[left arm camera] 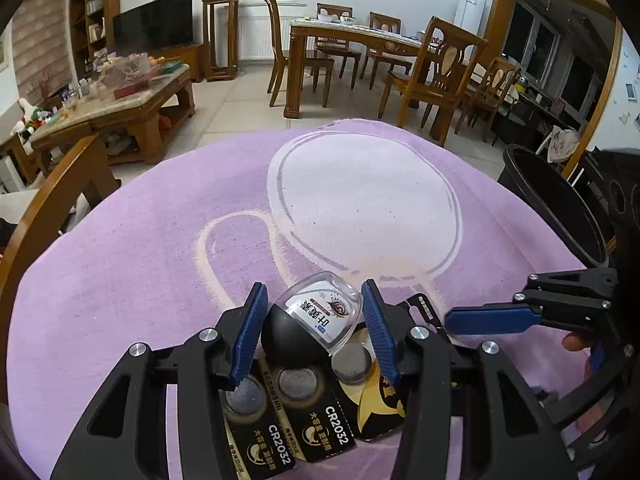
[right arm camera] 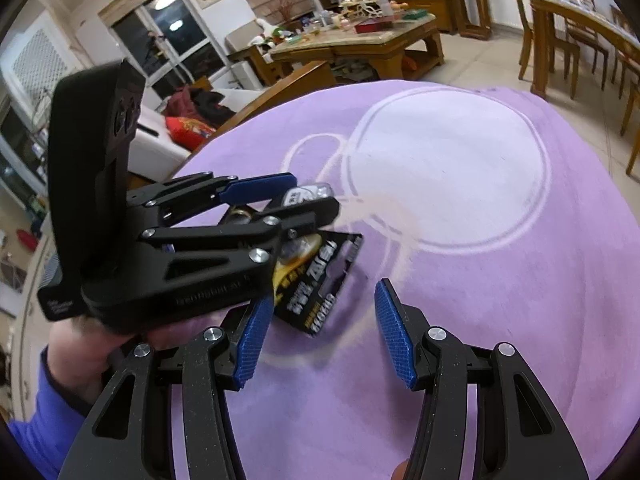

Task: Collect trash
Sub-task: 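Grasp the black-and-white cosmetic container with the left tool while the right tool grasps the battery cards, then carry the cosmetic container and battery cards over the bin and open both tools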

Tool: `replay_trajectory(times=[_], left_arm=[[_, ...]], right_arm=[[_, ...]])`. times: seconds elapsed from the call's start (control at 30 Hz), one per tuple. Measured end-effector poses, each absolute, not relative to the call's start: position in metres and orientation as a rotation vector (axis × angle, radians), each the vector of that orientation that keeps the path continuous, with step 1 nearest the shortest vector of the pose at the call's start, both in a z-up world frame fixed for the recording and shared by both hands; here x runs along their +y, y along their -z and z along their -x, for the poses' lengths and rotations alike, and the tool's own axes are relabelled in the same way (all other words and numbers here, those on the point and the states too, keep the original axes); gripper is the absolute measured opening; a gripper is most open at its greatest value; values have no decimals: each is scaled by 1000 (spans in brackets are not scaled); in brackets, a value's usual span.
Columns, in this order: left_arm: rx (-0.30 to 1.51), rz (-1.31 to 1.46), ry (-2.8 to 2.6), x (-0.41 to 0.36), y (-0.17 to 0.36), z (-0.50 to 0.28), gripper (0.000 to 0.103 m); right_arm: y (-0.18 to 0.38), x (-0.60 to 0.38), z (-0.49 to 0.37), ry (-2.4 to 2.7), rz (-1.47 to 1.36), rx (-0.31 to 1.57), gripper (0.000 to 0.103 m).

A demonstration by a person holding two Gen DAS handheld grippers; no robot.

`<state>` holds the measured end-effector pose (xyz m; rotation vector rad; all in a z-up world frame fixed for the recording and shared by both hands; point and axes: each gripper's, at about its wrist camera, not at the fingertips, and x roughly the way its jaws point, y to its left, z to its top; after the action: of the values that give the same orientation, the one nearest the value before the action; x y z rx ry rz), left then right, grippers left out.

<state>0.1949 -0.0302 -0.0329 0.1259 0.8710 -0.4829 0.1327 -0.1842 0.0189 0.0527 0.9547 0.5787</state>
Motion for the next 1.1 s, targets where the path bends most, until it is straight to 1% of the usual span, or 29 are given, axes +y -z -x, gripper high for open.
replay_trajectory(times=[0.03,0.07,0.1,0.13,0.17,0.2,0.27,0.37,0.53,0.8,0.9,1.1], left_arm=[[870,-126,477,-29,33,-196,48],[869,-125,470,-26,34,-196,48],[868,-123,461,-23,34,-197,48],[866,-112,449,-19,33,-199,48],[863,-99,443,-14,33,-201,48],[856,-75,438,-8,32,-201,48],[843,-49,433,0,30,-202,48],[813,-14,425,9,25,-202,47],[760,68,451,21,15,-200,47],[708,107,466,18,4,-193,47],[695,109,492,7,-1,-187,47],[686,55,573,-40,-12,-172,47]], right_arm=[[-19,-179,-133,-586,-35,952,41],[-19,-173,-132,-589,-16,945,33],[-16,-173,-130,-582,8,933,28],[-16,-171,-129,-574,19,920,26],[-17,-171,-129,-571,15,911,21],[-19,-173,-128,-575,2,899,19],[-26,-177,-124,-599,-29,874,10],[-37,-183,-113,-600,-25,833,6],[-54,-203,-94,-601,-63,777,2],[-79,-263,-66,-540,-138,703,2],[-88,-288,-59,-506,-153,672,2],[-102,-339,-47,-461,-198,625,2]])
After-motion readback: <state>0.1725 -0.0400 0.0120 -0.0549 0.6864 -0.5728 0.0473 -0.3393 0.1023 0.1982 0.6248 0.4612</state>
